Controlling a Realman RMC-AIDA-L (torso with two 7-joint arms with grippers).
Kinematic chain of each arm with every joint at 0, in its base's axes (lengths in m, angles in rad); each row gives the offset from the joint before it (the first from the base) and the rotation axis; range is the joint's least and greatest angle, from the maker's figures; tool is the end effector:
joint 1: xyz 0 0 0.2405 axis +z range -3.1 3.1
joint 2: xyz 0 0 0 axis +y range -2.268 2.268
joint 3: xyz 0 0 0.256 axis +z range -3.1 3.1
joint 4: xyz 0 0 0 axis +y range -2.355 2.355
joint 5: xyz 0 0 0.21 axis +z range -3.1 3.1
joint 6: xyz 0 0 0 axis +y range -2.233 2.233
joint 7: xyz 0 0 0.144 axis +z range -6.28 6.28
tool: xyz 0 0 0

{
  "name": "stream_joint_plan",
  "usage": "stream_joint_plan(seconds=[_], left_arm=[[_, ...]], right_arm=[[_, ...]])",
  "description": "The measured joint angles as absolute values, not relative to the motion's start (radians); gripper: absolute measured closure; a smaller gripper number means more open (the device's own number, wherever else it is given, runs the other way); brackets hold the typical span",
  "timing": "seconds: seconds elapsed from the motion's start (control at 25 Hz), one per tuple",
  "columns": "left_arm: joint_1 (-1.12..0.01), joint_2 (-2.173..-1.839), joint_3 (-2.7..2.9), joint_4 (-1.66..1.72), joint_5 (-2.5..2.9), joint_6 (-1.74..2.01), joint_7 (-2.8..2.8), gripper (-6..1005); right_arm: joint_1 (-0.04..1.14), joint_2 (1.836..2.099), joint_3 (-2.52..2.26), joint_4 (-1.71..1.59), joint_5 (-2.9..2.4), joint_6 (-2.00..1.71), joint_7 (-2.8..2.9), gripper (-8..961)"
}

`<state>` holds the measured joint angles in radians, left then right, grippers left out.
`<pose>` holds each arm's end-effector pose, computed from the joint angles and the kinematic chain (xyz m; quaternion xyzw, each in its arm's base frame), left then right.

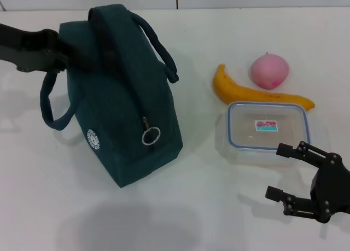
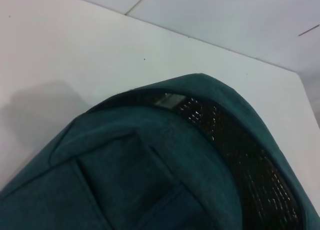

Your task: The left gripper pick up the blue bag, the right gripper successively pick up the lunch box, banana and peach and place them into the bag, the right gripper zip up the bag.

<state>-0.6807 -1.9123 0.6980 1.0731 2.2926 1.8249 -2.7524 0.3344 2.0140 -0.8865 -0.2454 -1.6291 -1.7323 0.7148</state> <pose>-0.2172 0.3690 0.1150 -0.7769 -0.6167 -0.0938 0.0854 0.3009 0.2302 -0.0259 -0.9114 0.1042 0.3662 0.1561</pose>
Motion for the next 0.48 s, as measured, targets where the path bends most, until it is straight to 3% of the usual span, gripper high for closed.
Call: stream_joint_plan(seconds=[0.16, 0.48], left_arm=[[-0.681, -1.913, 0.698, 1.069, 2.292, 1.829, -2.753, 871], [-0.674, -1.907, 0.692, 1.067, 2.248, 1.831, -2.75, 942]], right_arm=[[0.333, 2.014, -0.887, -0.245, -1.628, -1.74, 0.719, 121], [0.333, 2.014, -0.883, -0.246, -1.581, -1.797, 0.812, 123]])
